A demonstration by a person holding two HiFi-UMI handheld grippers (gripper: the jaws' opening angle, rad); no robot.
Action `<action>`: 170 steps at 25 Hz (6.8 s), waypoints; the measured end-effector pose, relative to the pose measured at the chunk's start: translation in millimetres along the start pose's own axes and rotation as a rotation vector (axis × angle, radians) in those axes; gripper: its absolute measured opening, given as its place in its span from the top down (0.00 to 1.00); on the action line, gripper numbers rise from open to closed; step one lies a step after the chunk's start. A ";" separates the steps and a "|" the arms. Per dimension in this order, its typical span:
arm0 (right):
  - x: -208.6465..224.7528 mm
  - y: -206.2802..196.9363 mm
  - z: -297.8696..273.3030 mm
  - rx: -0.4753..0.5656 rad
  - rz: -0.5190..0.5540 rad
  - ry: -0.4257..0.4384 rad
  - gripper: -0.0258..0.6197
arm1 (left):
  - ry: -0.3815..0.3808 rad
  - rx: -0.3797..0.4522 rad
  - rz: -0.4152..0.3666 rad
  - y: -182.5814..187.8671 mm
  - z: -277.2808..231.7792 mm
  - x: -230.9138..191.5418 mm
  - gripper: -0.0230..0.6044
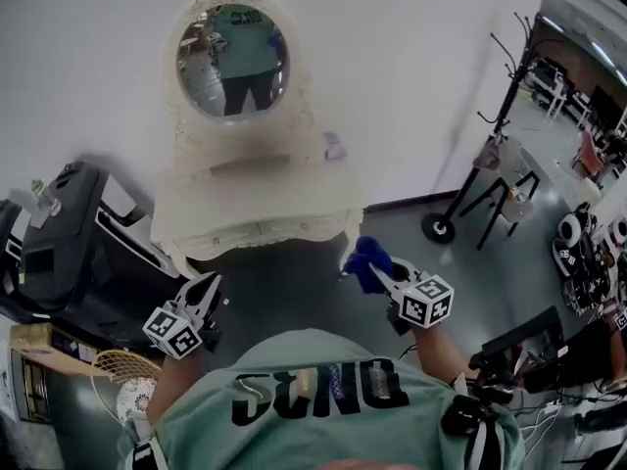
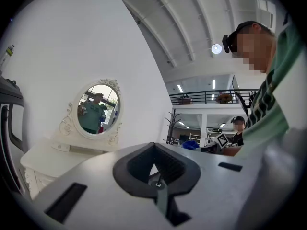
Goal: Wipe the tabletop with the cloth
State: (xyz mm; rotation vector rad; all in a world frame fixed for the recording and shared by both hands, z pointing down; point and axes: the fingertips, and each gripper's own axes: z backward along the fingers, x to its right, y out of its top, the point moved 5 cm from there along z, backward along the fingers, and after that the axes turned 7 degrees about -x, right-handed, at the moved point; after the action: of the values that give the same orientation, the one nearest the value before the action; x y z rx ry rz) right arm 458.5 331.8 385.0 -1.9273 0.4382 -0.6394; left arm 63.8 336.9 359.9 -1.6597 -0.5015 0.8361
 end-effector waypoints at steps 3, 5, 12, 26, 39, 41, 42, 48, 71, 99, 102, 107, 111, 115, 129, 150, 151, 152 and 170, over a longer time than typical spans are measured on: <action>21.5 -5.0 9.3 -0.007 -0.010 -0.008 0.86 | -0.007 -0.010 0.008 -2.2 -23.9 8.2 0.96; 32.0 -11.9 8.4 -0.008 -0.025 -0.003 0.86 | -0.008 -0.021 0.006 -6.6 -32.8 11.8 0.96; 53.4 -22.4 -32.1 -0.072 -0.034 0.058 0.86 | 0.038 -0.038 0.043 -19.7 -41.2 3.1 0.96; 7.0 77.4 -330.4 -0.161 0.023 0.044 0.86 | -0.018 -0.022 0.094 26.5 -44.5 -302.1 0.96; 54.4 152.8 -545.0 -0.287 0.099 0.158 0.86 | 0.107 -0.051 0.107 88.3 -108.2 -495.4 0.96; 70.6 159.9 -582.2 -0.311 0.161 0.247 0.86 | 0.194 -0.052 0.118 83.8 -118.5 -503.9 0.96; 76.5 163.6 -602.0 -0.323 0.197 0.295 0.86 | 0.241 -0.046 0.131 82.1 -122.7 -507.1 0.96; 55.6 192.4 -719.5 -0.386 0.449 0.529 0.86 | 0.432 -0.008 0.196 68.8 -122.8 -505.5 0.96; -131.3 75.4 -1182.4 -1.167 1.469 0.087 0.86 | 0.864 0.023 0.404 -45.7 149.9 -493.8 0.96; -308.1 -73.2 -934.0 -1.039 1.515 0.963 0.87 | 0.836 0.083 0.393 -45.0 133.7 -487.6 0.96; -253.2 11.3 -1049.3 -0.984 1.595 0.541 0.87 | 0.852 0.088 0.410 -51.0 141.5 -489.6 0.96; -150.7 57.3 -1153.2 -1.210 1.617 0.173 0.87 | 0.865 0.093 0.449 -60.8 149.7 -496.0 0.96; -104.6 53.1 -1175.1 -1.376 1.641 -0.035 0.87 | 0.858 0.084 0.457 -61.7 149.7 -501.7 0.96; -97.8 46.0 -1180.7 -1.437 1.648 -0.095 0.87 | 0.857 0.083 0.459 -61.3 150.0 -504.7 0.96; -196.2 -48.3 -969.4 -1.529 1.824 0.579 0.87 | 0.806 0.139 0.390 -39.2 136.3 -492.6 0.96; -139.1 -2.9 -993.4 -1.066 1.416 0.173 0.87 | 0.749 0.146 0.354 -19.5 125.6 -476.2 0.96; -137.5 -6.6 -995.0 -1.067 1.421 0.137 0.87 | 0.732 0.142 0.352 -17.9 125.0 -477.9 0.96; -135.9 -10.9 -996.6 -1.075 1.413 0.099 0.87 | 0.714 0.136 0.349 -16.0 125.2 -480.0 0.96; -182.4 -68.1 -882.0 -1.120 1.130 0.187 0.87 | 0.455 0.050 0.303 3.6 146.5 -499.4 0.96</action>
State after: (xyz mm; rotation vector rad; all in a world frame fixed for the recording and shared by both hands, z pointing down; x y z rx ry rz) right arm -221.5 -168.0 707.0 -2.0959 2.1271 0.2903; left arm -373.1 77.5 472.7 -1.8346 0.0881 0.6474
